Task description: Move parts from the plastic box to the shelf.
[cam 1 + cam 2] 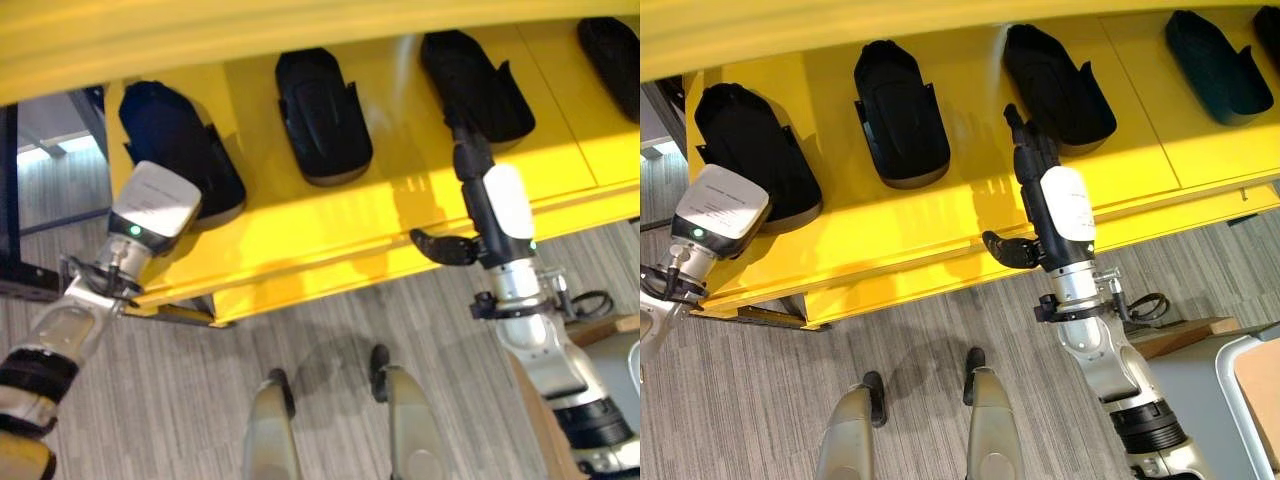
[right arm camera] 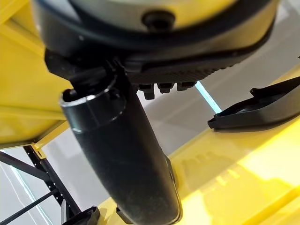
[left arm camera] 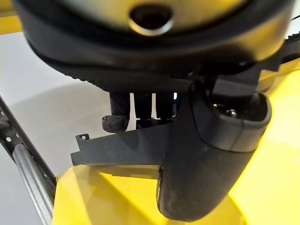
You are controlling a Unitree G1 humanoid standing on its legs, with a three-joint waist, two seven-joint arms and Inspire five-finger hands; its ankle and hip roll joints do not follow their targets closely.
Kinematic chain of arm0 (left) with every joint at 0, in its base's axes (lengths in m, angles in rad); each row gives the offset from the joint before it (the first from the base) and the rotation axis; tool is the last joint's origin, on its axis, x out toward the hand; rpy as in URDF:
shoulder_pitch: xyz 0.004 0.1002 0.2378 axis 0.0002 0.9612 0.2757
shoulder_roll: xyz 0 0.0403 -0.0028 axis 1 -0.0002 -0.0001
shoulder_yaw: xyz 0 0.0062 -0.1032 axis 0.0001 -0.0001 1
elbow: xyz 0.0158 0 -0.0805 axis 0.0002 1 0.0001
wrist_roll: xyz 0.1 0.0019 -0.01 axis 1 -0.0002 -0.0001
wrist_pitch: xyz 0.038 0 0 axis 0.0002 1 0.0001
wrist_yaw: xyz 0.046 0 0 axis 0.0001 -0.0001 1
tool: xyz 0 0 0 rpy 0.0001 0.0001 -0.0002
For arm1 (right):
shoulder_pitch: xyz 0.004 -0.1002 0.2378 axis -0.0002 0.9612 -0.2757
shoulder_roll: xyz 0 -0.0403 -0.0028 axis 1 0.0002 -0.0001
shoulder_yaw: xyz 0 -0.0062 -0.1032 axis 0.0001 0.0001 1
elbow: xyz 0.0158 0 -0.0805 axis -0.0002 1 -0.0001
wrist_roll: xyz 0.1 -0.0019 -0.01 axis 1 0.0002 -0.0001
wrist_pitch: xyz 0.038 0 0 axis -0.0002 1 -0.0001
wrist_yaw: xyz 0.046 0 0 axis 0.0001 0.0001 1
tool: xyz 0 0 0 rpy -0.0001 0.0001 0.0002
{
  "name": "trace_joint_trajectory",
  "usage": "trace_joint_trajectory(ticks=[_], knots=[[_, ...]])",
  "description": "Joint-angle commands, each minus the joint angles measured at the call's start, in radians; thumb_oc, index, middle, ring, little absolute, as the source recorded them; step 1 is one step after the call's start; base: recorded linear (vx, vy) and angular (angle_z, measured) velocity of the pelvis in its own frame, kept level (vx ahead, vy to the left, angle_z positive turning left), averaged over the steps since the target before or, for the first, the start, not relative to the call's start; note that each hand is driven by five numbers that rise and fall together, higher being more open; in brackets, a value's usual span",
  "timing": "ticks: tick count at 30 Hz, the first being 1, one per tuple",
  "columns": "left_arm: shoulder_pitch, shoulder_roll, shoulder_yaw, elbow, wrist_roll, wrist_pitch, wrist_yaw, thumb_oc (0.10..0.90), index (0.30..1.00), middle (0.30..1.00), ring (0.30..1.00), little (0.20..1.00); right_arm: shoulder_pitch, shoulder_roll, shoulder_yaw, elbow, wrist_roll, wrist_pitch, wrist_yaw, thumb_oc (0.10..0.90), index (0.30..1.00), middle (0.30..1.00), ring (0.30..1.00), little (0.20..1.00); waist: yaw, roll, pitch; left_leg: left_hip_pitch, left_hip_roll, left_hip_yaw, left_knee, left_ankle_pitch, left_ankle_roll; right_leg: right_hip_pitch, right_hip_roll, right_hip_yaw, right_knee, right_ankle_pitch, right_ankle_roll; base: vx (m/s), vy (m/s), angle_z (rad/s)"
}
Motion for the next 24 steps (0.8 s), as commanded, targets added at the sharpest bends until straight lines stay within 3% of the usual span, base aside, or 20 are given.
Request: trace_joint_trajectory(ticks=[1,12,24], knots=[[-0.001,0.069,0.016,-0.014,0.042,0.024,0.009,0.4,0.3,0.3,0.3,0.3,-0.037,-0.048,-0.068,-0.134,0.042,-0.087,-0.053,0.9,1.0,1.0,1.0,1.0,0.001,-0.006,-0.078,0.056,0.018,-0.012,-0.037,-0.004,-0.022,0.039,-0.064,0.014,-0.031,0.039,0.062,0.0,0.0,0.0],[0.012,0.163,-0.027,0.001,0.073,-0.008,-0.008,0.4,0.3,0.3,0.3,0.3,-0.024,-0.065,-0.076,-0.149,0.062,-0.11,-0.05,0.9,1.0,1.0,1.0,1.0,0.003,0.0,-0.073,0.049,0.017,-0.013,-0.028,-0.005,-0.024,0.034,-0.063,0.018,-0.027,0.042,0.063,0.0,0.0,0.0],[0.033,0.18,0.009,-0.007,0.065,-0.008,-0.019,0.4,0.3,0.3,0.3,0.3,-0.018,-0.072,-0.088,-0.155,0.066,-0.104,-0.043,0.9,1.0,1.0,1.0,1.0,0.004,0.01,-0.071,0.045,0.014,-0.014,-0.024,-0.004,-0.024,0.032,-0.065,0.021,-0.027,0.047,0.065,0.0,0.0,0.0]])
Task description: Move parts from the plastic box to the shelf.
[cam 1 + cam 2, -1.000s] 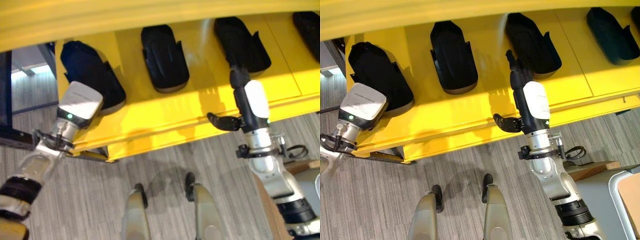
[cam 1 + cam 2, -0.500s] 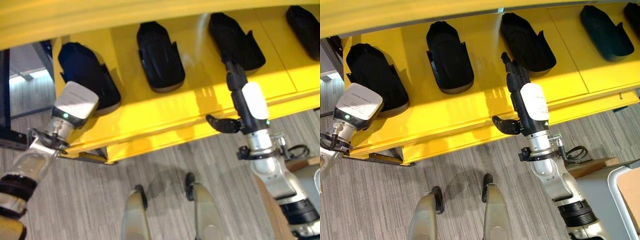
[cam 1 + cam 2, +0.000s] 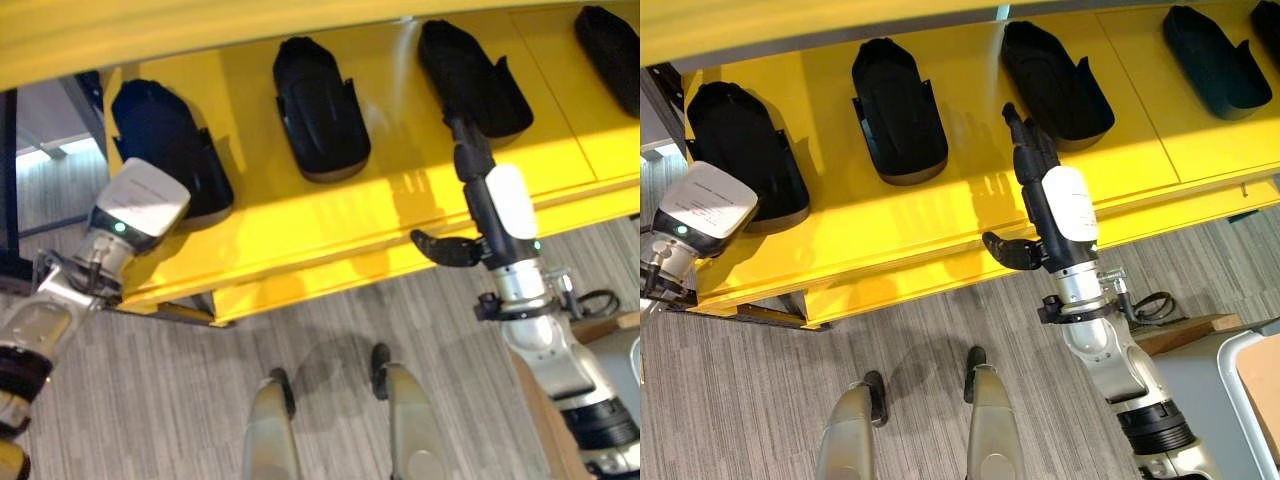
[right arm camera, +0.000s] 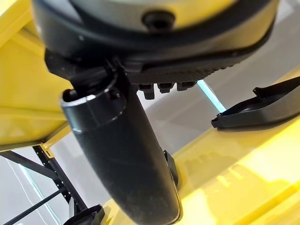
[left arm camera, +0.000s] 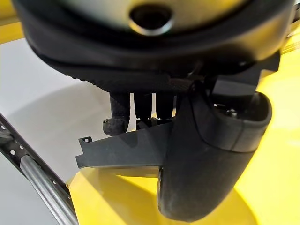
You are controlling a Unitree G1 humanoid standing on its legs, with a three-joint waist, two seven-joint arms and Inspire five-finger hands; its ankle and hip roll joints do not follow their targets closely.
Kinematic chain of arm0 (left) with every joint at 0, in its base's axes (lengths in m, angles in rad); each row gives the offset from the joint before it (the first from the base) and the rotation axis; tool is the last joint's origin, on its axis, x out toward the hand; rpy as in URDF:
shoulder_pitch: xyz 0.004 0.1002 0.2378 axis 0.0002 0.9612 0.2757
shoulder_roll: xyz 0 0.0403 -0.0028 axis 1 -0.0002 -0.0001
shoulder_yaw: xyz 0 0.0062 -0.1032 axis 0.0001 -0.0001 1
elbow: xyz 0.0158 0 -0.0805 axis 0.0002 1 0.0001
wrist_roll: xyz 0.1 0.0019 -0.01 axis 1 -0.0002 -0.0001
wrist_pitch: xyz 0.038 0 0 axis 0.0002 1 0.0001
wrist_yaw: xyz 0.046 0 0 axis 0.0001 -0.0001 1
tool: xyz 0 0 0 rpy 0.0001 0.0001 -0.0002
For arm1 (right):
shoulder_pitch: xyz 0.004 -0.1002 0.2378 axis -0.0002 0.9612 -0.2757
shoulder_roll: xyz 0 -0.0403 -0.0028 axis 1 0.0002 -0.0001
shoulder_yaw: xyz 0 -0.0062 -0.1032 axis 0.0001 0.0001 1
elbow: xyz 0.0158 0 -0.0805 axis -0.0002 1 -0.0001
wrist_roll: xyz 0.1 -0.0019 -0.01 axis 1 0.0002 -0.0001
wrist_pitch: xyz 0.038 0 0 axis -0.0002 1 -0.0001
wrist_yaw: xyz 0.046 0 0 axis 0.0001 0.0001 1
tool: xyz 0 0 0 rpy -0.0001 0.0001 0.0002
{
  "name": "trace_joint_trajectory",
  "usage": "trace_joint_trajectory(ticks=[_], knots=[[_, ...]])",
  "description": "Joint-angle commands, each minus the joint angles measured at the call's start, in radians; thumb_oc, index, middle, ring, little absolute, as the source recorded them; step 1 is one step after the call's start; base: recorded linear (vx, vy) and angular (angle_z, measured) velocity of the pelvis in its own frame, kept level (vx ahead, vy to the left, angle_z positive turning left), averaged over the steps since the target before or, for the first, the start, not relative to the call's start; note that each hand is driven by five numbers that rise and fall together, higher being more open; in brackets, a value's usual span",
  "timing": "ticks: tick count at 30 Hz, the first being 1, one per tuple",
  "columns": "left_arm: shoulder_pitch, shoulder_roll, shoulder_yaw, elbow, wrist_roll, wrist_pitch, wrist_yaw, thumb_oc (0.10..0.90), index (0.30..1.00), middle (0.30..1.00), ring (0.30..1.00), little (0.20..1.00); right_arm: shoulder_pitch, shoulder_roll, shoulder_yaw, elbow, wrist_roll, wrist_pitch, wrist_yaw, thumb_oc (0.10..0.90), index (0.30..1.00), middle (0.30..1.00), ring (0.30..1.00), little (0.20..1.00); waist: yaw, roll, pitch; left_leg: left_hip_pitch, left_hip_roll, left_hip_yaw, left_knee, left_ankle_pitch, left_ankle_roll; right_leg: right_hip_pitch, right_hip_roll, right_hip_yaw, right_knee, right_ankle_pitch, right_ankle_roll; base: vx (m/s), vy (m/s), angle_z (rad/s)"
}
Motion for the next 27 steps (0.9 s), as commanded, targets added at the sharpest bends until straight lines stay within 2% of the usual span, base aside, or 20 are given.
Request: trace_joint_trajectory(ticks=[1,21,22,23,24,27], knots=[[0.033,0.091,0.031,-0.015,0.029,0.018,-0.012,0.4,0.3,0.3,0.3,0.3,-0.023,-0.042,-0.09,-0.154,0.037,-0.068,-0.044,0.9,1.0,1.0,1.0,1.0,0.001,0.009,-0.071,0.06,0.015,-0.02,-0.047,0.002,-0.025,0.055,-0.063,0.012,-0.055,0.053,0.068,0.0,0.0,0.0],[0.063,0.123,0.069,-0.021,0.023,0.015,-0.037,0.4,0.3,0.3,0.3,0.3,0.005,-0.058,-0.12,-0.16,0.04,-0.064,-0.025,0.9,1.0,1.0,1.0,1.0,0.001,0.009,-0.066,0.048,0.017,-0.017,-0.031,-0.001,-0.025,0.049,-0.064,0.017,-0.055,0.059,0.07,0.0,0.0,0.0],[0.065,0.12,0.075,-0.013,0.021,0.019,-0.04,0.473,0.402,0.402,0.402,0.402,0.009,-0.059,-0.122,-0.159,0.045,-0.064,-0.022,0.9,1.0,1.0,1.0,1.0,0.001,0.008,-0.065,0.047,0.017,-0.017,-0.029,-0.001,-0.025,0.05,-0.064,0.017,-0.056,0.059,0.07,0.0,0.0,0.0],[0.067,0.118,0.08,-0.011,0.019,0.022,-0.038,0.473,0.402,0.402,0.402,0.402,0.012,-0.059,-0.125,-0.158,0.045,-0.063,-0.022,0.9,1.0,1.0,1.0,1.0,0.002,0.008,-0.065,0.047,0.017,-0.017,-0.029,-0.001,-0.025,0.049,-0.063,0.017,-0.055,0.059,0.07,0.0,0.0,0.0],[0.067,0.118,0.081,-0.01,0.018,0.022,-0.037,0.9,1.0,1.0,1.0,1.0,0.013,-0.062,-0.127,-0.157,0.043,-0.063,-0.022,0.9,1.0,1.0,1.0,1.0,0.001,0.008,-0.064,0.046,0.017,-0.018,-0.027,-0.001,-0.025,0.048,-0.063,0.017,-0.053,0.058,0.07,0.0,0.0,0.0],[0.067,0.117,0.084,-0.011,0.02,0.025,-0.042,0.9,1.0,1.0,1.0,1.0,0.014,-0.063,-0.132,-0.158,0.041,-0.059,-0.02,0.9,1.0,1.0,1.0,1.0,0.002,0.007,-0.063,0.044,0.016,-0.019,-0.022,-0.004,-0.024,0.047,-0.063,0.017,-0.051,0.058,0.069,0.0,0.0,0.0]])
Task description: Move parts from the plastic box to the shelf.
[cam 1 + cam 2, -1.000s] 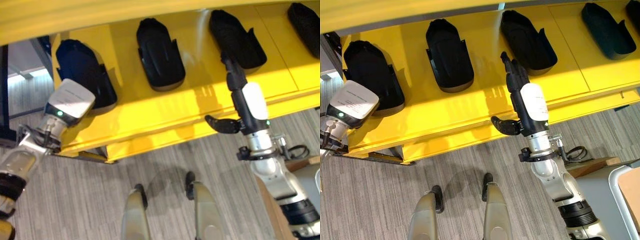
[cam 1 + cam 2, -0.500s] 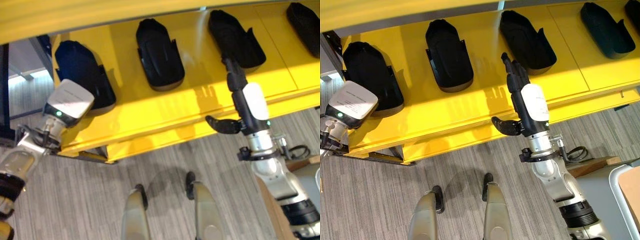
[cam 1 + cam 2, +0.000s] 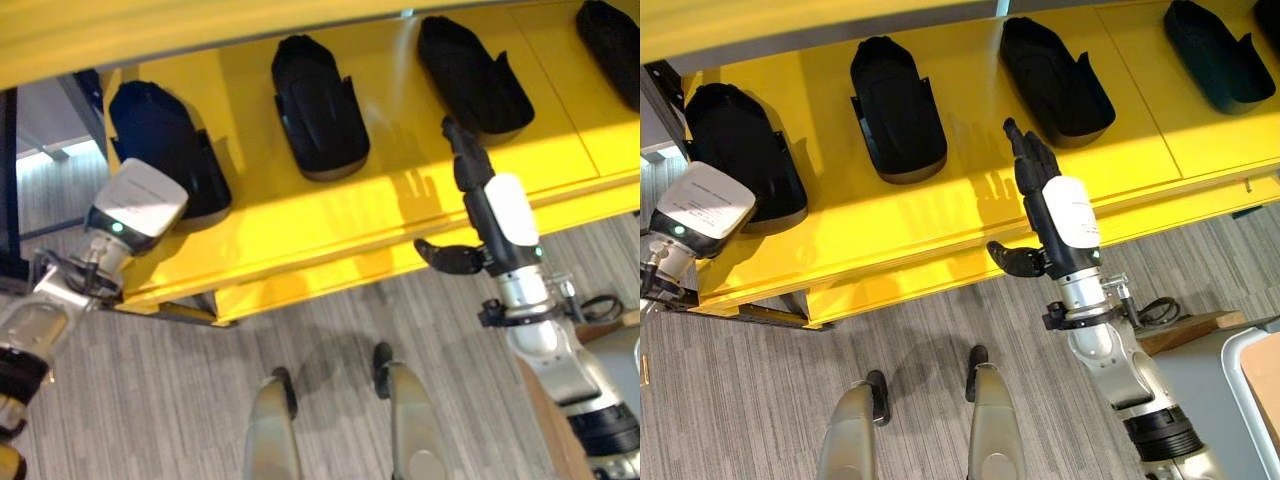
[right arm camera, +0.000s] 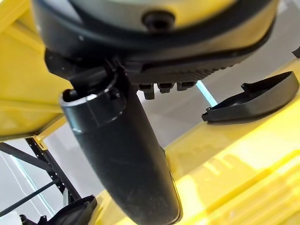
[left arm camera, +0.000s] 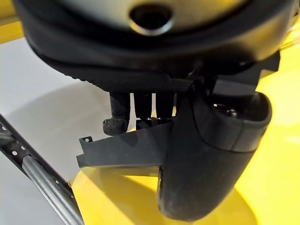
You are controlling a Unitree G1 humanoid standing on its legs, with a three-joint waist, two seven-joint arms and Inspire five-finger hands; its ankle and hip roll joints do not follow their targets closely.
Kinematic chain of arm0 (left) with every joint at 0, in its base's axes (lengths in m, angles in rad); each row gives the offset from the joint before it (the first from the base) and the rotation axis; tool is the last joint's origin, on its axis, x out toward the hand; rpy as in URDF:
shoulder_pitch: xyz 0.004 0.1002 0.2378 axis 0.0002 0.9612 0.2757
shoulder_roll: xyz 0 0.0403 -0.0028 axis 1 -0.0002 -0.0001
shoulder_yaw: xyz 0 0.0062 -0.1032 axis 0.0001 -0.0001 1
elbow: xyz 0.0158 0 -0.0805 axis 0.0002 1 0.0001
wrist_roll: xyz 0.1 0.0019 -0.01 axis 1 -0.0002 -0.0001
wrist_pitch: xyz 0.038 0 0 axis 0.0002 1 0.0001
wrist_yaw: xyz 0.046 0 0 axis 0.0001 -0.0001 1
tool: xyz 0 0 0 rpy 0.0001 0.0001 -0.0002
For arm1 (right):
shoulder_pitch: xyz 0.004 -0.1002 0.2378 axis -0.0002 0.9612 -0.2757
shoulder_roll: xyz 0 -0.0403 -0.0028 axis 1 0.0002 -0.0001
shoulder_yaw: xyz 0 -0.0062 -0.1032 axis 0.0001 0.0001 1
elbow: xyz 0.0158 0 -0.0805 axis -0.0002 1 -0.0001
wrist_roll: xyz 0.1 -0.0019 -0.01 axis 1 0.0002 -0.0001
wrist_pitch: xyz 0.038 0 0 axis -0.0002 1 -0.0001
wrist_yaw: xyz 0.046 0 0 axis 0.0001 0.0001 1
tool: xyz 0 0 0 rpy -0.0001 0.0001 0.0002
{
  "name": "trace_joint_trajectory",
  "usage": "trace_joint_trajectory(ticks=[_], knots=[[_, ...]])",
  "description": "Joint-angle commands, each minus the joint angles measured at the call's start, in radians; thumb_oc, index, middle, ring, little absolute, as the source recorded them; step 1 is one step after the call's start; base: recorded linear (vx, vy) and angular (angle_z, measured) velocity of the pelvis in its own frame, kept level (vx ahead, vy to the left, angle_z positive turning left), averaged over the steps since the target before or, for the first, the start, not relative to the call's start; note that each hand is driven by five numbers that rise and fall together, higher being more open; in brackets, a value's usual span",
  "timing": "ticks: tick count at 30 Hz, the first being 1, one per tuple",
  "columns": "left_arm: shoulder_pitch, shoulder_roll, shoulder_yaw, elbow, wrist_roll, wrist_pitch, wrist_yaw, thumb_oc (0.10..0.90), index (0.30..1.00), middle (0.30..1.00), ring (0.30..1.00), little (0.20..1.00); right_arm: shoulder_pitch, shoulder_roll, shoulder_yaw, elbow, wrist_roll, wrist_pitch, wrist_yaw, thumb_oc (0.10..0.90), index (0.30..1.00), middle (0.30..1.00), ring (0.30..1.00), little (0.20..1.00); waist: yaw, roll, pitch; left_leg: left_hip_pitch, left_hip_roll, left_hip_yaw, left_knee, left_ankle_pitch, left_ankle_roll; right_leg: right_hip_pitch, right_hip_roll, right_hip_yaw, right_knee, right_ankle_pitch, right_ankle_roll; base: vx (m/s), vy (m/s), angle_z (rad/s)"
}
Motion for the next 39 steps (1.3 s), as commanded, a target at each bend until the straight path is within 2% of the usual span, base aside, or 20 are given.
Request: trace_joint_trajectory(ticks=[1,15,27,39], knots=[[0.056,0.104,0.073,0.0,0.022,0.028,-0.024,0.9,1.0,1.0,1.0,1.0,-0.026,-0.037,-0.116,-0.158,0.04,-0.059,-0.041,0.9,1.0,1.0,1.0,1.0,0.002,-0.004,-0.07,0.047,0.015,-0.019,-0.036,0.003,-0.023,0.05,-0.065,0.012,-0.057,0.06,0.069,0.0,0.0,0.0],[0.141,0.124,0.169,0.046,0.016,0.047,-0.037,0.9,1.0,1.0,1.0,1.0,-0.002,-0.043,-0.148,-0.172,0.043,-0.054,-0.027,0.9,1.0,1.0,1.0,1.0,0.01,0.003,-0.072,0.054,0.015,-0.013,-0.039,0.005,-0.025,0.056,-0.067,0.016,-0.055,0.058,0.068,0.0,0.0,0.0],[0.221,0.154,0.273,0.114,-0.002,0.079,-0.037,0.9,1.0,1.0,1.0,1.0,0.009,-0.043,-0.166,-0.18,0.039,-0.055,-0.026,0.9,1.0,1.0,1.0,1.0,0.018,0.018,-0.076,0.062,0.006,-0.015,-0.041,0.004,-0.023,0.065,-0.074,0.017,-0.052,0.055,0.071,0.0,0.0,0.0],[0.303,0.176,0.394,0.107,-0.023,0.093,-0.034,0.9,1.0,1.0,1.0,1.0,0.028,-0.037,-0.185,-0.187,0.031,-0.049,-0.025,0.9,1.0,1.0,1.0,1.0,0.027,0.037,-0.082,0.072,0.001,-0.016,-0.048,0.006,-0.024,0.074,-0.079,0.014,-0.047,0.051,0.07,0.0,0.0,0.0]])
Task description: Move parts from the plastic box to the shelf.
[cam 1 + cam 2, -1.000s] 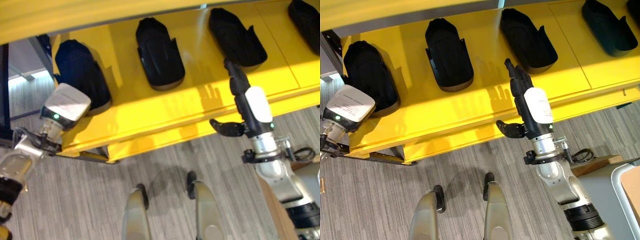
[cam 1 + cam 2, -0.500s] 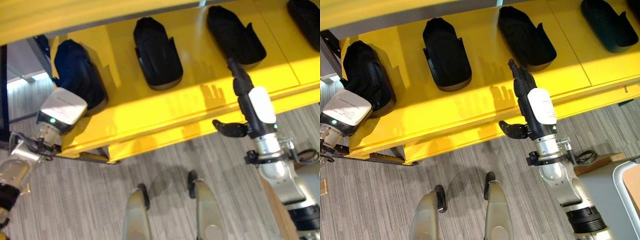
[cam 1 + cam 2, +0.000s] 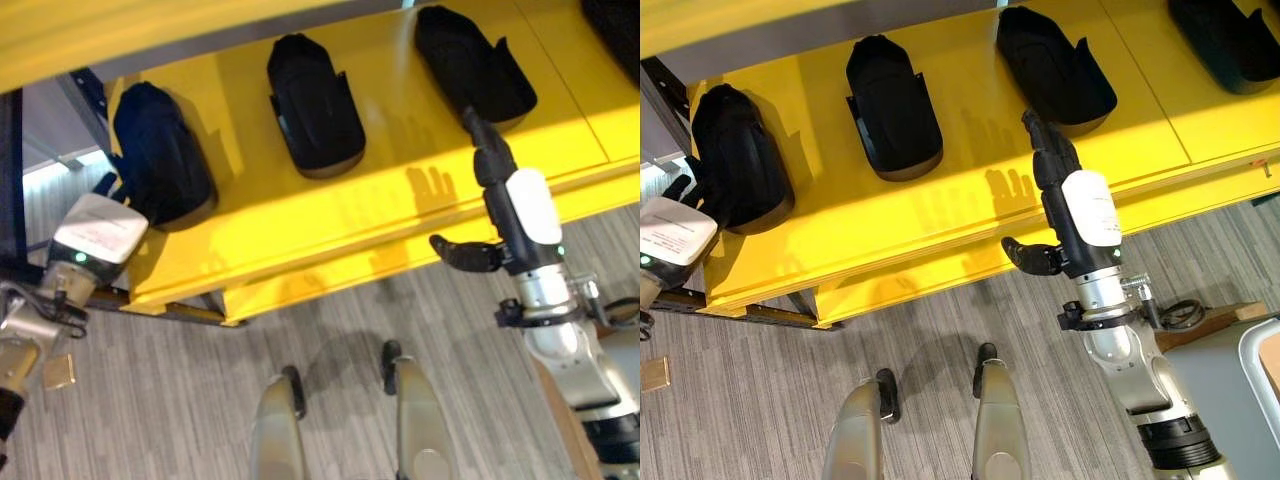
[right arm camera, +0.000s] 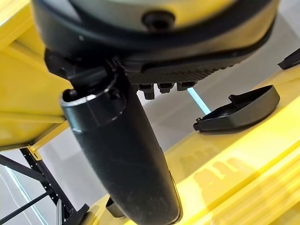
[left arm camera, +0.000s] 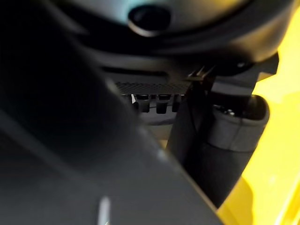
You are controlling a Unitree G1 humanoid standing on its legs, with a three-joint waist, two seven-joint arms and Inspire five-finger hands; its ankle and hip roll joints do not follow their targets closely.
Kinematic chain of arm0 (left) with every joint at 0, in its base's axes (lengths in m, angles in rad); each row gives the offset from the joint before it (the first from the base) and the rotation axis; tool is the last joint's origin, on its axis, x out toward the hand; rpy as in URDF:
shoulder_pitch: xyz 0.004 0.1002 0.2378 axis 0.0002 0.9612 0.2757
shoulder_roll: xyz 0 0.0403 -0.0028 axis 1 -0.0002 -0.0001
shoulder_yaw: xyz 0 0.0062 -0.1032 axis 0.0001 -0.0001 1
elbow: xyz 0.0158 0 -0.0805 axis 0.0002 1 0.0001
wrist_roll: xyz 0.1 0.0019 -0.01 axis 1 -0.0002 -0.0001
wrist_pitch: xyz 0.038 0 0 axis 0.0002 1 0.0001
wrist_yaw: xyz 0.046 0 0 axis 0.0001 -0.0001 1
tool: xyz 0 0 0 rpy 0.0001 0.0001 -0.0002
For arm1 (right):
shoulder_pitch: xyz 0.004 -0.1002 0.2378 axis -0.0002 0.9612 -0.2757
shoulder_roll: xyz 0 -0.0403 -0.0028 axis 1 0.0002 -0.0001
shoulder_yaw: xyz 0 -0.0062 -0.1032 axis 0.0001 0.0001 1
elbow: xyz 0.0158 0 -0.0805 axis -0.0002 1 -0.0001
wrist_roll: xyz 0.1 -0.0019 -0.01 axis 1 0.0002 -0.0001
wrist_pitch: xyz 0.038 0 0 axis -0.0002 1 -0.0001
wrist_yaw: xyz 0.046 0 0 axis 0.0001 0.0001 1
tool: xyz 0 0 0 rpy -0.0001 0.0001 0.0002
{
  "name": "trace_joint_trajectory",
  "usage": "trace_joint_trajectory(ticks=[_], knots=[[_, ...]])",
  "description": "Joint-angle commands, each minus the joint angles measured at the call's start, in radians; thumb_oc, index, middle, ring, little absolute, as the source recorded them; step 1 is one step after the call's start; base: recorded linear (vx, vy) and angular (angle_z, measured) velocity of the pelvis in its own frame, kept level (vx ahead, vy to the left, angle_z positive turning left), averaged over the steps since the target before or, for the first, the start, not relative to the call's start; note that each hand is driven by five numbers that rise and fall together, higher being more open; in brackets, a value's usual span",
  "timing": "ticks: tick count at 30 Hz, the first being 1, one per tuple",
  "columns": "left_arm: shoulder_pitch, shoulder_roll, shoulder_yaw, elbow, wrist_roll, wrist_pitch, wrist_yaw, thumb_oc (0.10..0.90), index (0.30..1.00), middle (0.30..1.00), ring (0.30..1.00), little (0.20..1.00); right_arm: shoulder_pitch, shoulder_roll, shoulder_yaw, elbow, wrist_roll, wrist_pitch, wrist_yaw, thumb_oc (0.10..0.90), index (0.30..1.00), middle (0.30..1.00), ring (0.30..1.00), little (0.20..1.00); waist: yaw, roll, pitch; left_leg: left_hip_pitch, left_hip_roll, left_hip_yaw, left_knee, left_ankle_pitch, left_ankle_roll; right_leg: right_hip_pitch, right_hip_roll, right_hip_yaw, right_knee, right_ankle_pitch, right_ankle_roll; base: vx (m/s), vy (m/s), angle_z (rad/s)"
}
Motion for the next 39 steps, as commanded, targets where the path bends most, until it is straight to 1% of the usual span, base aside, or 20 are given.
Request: trace_joint_trajectory(ticks=[1,8,14,16,18,19,20,24,27,30,31,32,35,36,38,39], knots=[[0.069,0.181,0.198,0.075,-0.023,0.093,0.026,0.9,1.0,1.0,1.0,1.0,-0.012,-0.018,-0.109,-0.141,0.031,-0.052,-0.043,0.9,1.0,1.0,1.0,1.0,0.027,-0.007,-0.106,0.056,0.0,-0.021,-0.053,0.009,-0.019,0.079,-0.081,0.0,-0.077,0.064,0.079,0.0,0.0,0.0],[0.09,0.172,0.239,0.074,-0.041,0.1,0.038,0.9,1.0,1.0,1.0,1.0,-0.005,-0.012,-0.113,-0.144,0.032,-0.051,-0.04,0.9,1.0,1.0,1.0,1.0,0.028,0.0,-0.106,0.06,-0.002,-0.023,-0.055,0.011,-0.019,0.079,-0.083,0.002,-0.074,0.063,0.079,0.0,0.0,0.0],[0.115,0.147,0.308,0.055,-0.069,0.117,0.067,0.9,1.0,1.0,1.0,1.0,0.003,-0.01,-0.122,-0.148,0.031,-0.054,-0.041,0.9,1.0,1.0,1.0,1.0,0.033,0.004,-0.11,0.063,-0.002,-0.022,-0.057,0.012,-0.02,0.083,-0.082,0.001,-0.075,0.063,0.077,0.0,0.0,0.0],[0.168,0.116,0.401,0.011,-0.09,0.133,0.093,0.9,1.0,1.0,1.0,1.0,0.01,-0.004,-0.134,-0.148,0.031,-0.053,-0.041,0.9,1.0,1.0,1.0,1.0,0.039,0.006,-0.113,0.067,-0.001,-0.022,-0.055,0.01,-0.02,0.086,-0.081,0.001,-0.074,0.063,0.075,0.0,0.0,0.0],[0.2,0.092,0.453,-0.022,-0.104,0.137,0.107,0.9,1.0,1.0,1.0,1.0,0.014,-0.001,-0.141,-0.148,0.033,-0.051,-0.04,0.9,1.0,1.0,1.0,1.0,0.043,0.008,-0.114,0.068,-0.001,-0.024,-0.055,0.01,-0.02,0.087,-0.08,0.0,-0.072,0.061,0.073,0.0,0.0,0.0],[0.206,0.091,0.459,-0.024,-0.104,0.137,0.106,0.9,1.0,1.0,1.0,1.0,0.013,-0.001,-0.139,-0.148,0.033,-0.051,-0.04,0.9,1.0,1.0,1.0,1.0,0.042,0.008,-0.114,0.068,-0.001,-0.024,-0.055,0.01,-0.02,0.087,-0.08,0.0,-0.072,0.062,0.073,0.0,0.0,0.0],[0.217,0.063,0.497,-0.06,-0.125,0.141,0.121,0.9,1.0,1.0,1.0,1.0,0.019,0.005,-0.146,-0.149,0.032,-0.049,-0.039,0.9,1.0,1.0,1.0,1.0,0.049,0.009,-0.116,0.07,-0.003,-0.026,-0.056,0.01,-0.02,0.088,-0.08,0.0,-0.069,0.061,0.071,0.0,0.0,0.0],[0.299,-0.009,0.62,-0.16,-0.156,0.137,0.156,0.9,1.0,1.0,1.0,1.0,0.03,0.018,-0.156,-0.158,0.032,-0.046,-0.03,0.9,1.0,1.0,1.0,1.0,0.053,0.007,-0.116,0.073,-0.001,-0.025,-0.059,0.01,-0.02,0.088,-0.078,0.0,-0.07,0.062,0.066,0.0,0.0,0.0],[0.326,-0.061,0.673,-0.216,-0.173,0.139,0.172,0.9,1.0,1.0,1.0,1.0,0.035,0.025,-0.164,-0.16,0.033,-0.039,-0.024,0.9,1.0,1.0,1.0,1.0,0.056,0.004,-0.117,0.075,0.001,-0.025,-0.062,0.011,-0.02,0.09,-0.076,0.0,-0.075,0.064,0.064,0.0,0.0,0.0],[0.327,-0.12,0.689,-0.277,-0.194,0.127,0.18,0.9,1.0,1.0,1.0,1.0,0.032,0.032,-0.163,-0.161,0.033,-0.032,-0.017,0.9,1.0,1.0,1.0,1.0,0.055,-0.003,-0.117,0.078,0.001,-0.026,-0.067,0.011,-0.019,0.094,-0.072,-0.001,-0.08,0.067,0.061,0.0,0.0,0.0],[0.33,-0.124,0.692,-0.281,-0.193,0.128,0.179,0.9,1.0,1.0,1.0,1.0,0.033,0.031,-0.163,-0.162,0.033,-0.032,-0.016,0.9,1.0,1.0,1.0,1.0,0.055,-0.002,-0.116,0.079,0.001,-0.026,-0.068,0.012,-0.019,0.094,-0.072,-0.001,-0.081,0.067,0.061,0.0,0.0,0.0],[0.322,-0.168,0.686,-0.319,-0.22,0.11,0.181,0.9,1.0,1.0,1.0,1.0,0.031,0.04,-0.163,-0.162,0.036,-0.028,-0.013,0.9,1.0,1.0,1.0,1.0,0.056,-0.007,-0.116,0.08,0.002,-0.027,-0.071,0.013,-0.018,0.095,-0.071,-0.001,-0.081,0.068,0.06,0.0,0.0,0.0],[0.306,-0.237,0.673,-0.405,-0.245,0.074,0.193,0.9,1.0,1.0,1.0,1.0,0.031,0.052,-0.159,-0.162,0.045,-0.023,-0.004,0.9,1.0,1.0,1.0,1.0,0.056,-0.014,-0.117,0.082,0.002,-0.028,-0.073,0.014,-0.017,0.098,-0.068,-0.003,-0.082,0.068,0.057,0.0,-0.005,0.02],[0.296,-0.286,0.652,-0.448,-0.265,0.051,0.192,0.9,1.0,1.0,1.0,1.0,0.031,0.058,-0.155,-0.161,0.053,-0.019,0.001,0.9,1.0,1.0,1.0,1.0,0.055,-0.019,-0.119,0.085,0.003,-0.03,-0.078,0.015,-0.017,0.103,-0.068,-0.007,-0.084,0.068,0.057,0.01,-0.017,0.07],[0.27,-0.336,0.612,-0.509,-0.3,0.015,0.187,0.9,1.0,1.0,1.0,1.0,0.028,0.067,-0.142,-0.159,0.058,-0.016,0.004,0.9,1.0,1.0,1.0,1.0,0.053,-0.027,-0.118,0.092,0.006,-0.03,-0.078,0.007,-0.018,0.113,-0.066,-0.011,-0.083,0.058,0.057,0.02,-0.025,0.06],[0.265,-0.361,0.596,-0.53,-0.324,-0.005,0.177,0.9,1.0,1.0,1.0,1.0,0.028,0.071,-0.142,-0.16,0.061,-0.014,0.006,0.9,1.0,1.0,1.0,1.0,0.053,-0.032,-0.118,0.091,0.006,-0.03,-0.083,0.016,-0.017,0.113,-0.066,-0.011,-0.09,0.067,0.056,0.01,-0.018,0.04]])
